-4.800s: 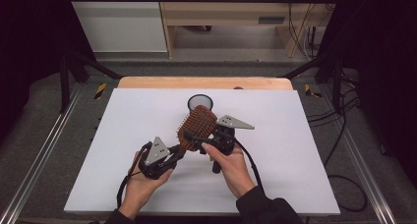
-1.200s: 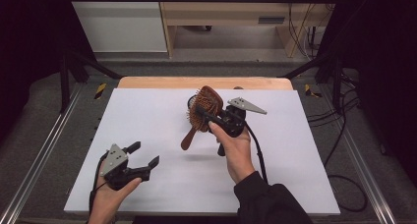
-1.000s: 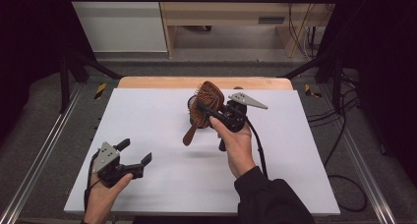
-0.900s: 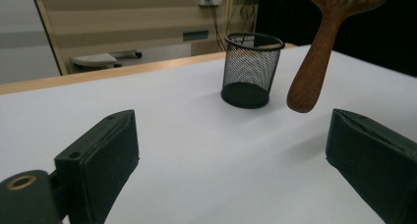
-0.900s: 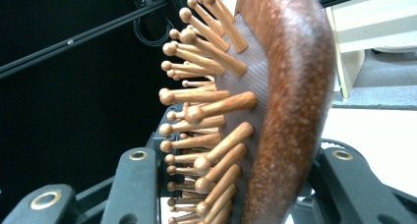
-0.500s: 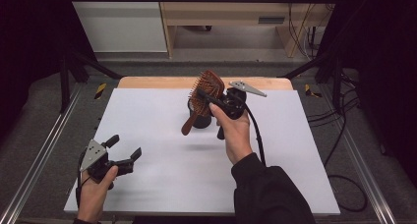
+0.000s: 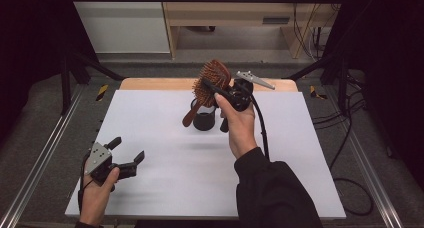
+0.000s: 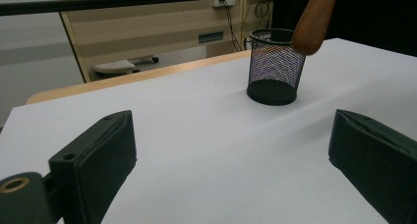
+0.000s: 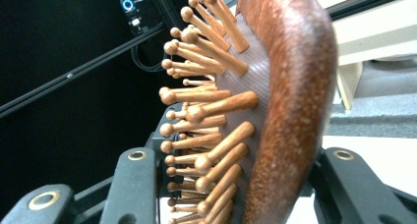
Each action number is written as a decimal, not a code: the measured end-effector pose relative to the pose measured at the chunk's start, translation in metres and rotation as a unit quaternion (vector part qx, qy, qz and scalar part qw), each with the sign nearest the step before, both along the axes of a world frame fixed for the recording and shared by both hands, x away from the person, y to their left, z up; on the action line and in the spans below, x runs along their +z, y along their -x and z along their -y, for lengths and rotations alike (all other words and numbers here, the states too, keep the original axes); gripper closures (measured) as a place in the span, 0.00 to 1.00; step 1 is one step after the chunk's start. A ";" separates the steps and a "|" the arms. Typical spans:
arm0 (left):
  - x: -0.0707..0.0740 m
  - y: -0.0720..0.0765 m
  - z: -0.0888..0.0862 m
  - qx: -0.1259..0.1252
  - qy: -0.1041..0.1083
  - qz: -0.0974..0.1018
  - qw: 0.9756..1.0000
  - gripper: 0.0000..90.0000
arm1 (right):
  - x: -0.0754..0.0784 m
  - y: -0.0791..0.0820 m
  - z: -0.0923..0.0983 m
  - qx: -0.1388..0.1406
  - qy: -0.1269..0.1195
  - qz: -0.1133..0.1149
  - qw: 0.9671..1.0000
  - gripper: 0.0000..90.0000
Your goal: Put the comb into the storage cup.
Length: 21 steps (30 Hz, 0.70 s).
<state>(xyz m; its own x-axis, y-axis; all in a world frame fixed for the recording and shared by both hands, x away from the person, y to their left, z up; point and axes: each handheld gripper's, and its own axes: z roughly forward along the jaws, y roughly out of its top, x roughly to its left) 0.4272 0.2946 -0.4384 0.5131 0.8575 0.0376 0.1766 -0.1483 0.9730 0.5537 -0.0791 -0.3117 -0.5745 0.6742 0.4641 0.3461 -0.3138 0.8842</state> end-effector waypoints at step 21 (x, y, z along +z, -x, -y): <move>-0.002 -0.001 0.000 0.003 -0.006 -0.002 1.000 0.05 | 0.024 -0.023 0.007 -0.020 0.011 0.010 1.000 0.58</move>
<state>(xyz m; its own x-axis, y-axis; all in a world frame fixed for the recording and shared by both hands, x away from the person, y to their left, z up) 0.4278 0.2948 -0.4399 0.5076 0.8604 0.0454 0.1809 -0.1579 0.9707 0.5770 -0.0861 -0.2872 -0.5555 0.7071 0.4375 0.3150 -0.3080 0.8977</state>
